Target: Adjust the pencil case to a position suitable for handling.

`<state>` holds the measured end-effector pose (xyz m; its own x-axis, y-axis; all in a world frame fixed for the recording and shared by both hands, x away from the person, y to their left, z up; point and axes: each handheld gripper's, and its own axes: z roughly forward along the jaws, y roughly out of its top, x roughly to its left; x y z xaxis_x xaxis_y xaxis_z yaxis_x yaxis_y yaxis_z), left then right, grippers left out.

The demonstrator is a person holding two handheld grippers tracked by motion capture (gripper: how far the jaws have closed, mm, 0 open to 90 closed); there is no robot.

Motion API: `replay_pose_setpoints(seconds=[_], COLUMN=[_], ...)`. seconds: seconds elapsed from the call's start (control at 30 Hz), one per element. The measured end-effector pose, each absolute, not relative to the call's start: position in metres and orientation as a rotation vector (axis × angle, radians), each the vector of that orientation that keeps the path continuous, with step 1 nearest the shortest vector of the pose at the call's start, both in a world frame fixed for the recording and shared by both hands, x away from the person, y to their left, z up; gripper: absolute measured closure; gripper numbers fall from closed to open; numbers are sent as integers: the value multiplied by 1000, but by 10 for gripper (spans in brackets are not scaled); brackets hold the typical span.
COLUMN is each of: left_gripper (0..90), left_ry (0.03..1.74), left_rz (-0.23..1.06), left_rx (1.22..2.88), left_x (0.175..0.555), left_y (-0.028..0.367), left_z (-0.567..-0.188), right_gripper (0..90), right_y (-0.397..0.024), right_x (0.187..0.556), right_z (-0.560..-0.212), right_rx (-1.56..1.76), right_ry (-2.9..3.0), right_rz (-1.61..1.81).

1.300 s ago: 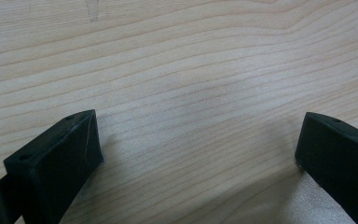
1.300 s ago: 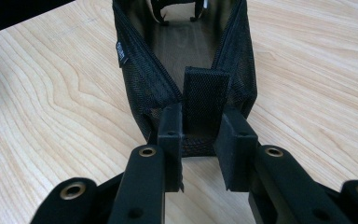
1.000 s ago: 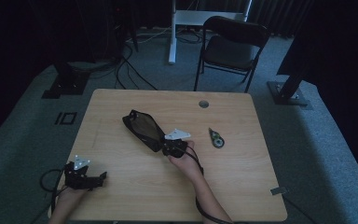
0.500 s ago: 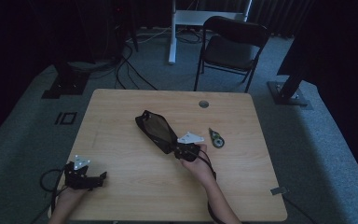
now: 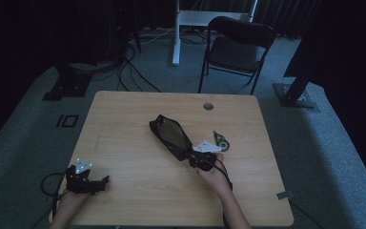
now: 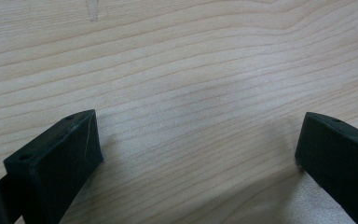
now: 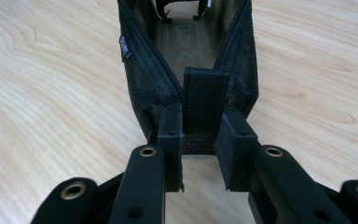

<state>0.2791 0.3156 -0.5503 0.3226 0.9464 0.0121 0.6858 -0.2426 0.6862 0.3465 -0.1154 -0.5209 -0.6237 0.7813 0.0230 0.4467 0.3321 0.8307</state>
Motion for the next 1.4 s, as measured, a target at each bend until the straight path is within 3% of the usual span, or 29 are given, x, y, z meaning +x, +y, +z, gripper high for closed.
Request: replay_pose_setpoints(seconds=[0.57,1.4], left_gripper=[2,1], left_ry=[1433,1433], left_rz=[583,583], left_rx=[2013,2013], left_x=[279,279], left_y=[316,316], left_z=[-550,-550], right_gripper=[729,729], right_y=[-169,-208], right_x=[315,275], right_z=[-523,-526], right_rx=[1143,1205], right_ry=[2171,2114], right_rz=[1178,1182])
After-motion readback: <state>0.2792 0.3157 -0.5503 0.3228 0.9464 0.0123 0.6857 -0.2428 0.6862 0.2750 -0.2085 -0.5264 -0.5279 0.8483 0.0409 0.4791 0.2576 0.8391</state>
